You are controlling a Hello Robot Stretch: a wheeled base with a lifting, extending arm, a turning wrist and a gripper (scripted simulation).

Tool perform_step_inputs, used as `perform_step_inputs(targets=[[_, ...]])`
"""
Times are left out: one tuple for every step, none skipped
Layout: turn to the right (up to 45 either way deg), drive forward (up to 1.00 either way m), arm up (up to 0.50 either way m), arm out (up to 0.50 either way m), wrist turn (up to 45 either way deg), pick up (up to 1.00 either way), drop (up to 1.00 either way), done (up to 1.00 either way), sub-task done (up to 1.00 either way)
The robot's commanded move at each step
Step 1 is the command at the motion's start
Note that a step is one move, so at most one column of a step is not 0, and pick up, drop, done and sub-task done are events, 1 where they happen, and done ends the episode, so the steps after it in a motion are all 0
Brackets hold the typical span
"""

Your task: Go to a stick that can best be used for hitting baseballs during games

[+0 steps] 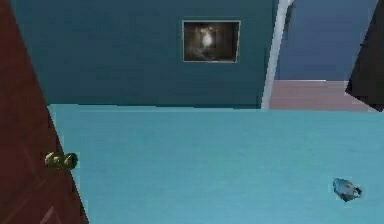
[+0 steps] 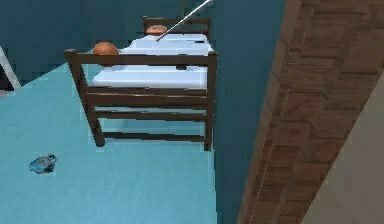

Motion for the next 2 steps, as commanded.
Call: perform_step_inputs(targets=[[33.0,0.0,0.0,0.0,0.0,0.0,0.0,0.0,0.0],[0.0,1.0,0.0,0.0,0.0,0.0,0.0,0.0,0.0]])
